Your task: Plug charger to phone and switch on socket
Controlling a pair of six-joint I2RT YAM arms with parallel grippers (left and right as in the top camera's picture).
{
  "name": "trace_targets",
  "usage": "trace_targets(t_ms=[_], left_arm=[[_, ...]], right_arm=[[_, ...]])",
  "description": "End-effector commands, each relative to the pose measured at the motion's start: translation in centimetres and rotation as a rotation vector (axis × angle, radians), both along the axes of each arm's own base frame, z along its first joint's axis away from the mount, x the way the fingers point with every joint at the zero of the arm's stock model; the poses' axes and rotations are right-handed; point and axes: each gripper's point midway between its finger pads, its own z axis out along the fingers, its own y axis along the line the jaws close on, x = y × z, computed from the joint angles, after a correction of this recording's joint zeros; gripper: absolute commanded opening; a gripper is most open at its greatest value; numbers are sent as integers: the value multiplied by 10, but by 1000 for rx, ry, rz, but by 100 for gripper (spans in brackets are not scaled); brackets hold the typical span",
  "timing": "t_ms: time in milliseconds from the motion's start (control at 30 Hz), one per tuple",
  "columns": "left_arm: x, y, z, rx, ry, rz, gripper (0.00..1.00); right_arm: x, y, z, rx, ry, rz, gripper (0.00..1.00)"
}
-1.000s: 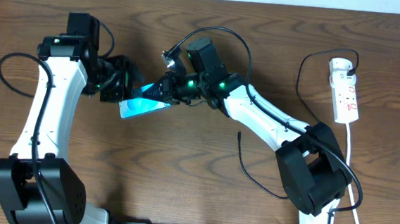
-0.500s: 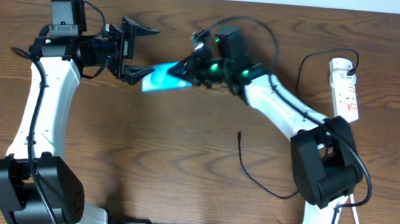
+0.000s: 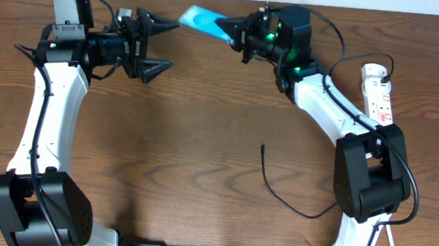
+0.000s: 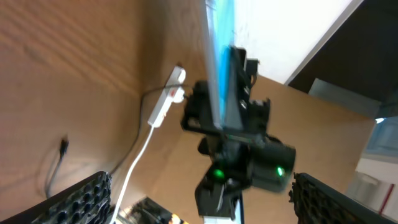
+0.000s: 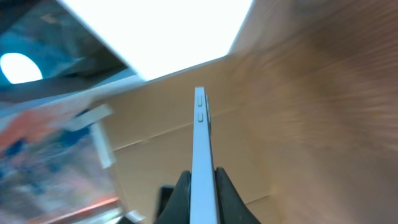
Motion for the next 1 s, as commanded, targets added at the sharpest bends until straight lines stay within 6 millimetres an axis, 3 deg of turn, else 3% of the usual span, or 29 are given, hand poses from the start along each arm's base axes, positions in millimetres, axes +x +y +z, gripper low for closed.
trace_targets(t_ms=[0,133,300,533,833,967], left_arm=[[8,6,6,59,-66,36,92],[18,9,10,78,-113,63,92],[32,11,29,59,-197,92,92],[46,20,35,81,-235,162,92],[55,29,32,130,-244,227,66],[60,30,41,131,-301,230,56]], right_arm=[[-10,22,25,124,79,2,1],[-22,44,44,172,19,18,1],[-44,72,49,187,16,76,1],[-58,87,52,195,5,108,1],[-58,84,71,263,-22,101,2],[-52,82,72,272,-19,64,2]])
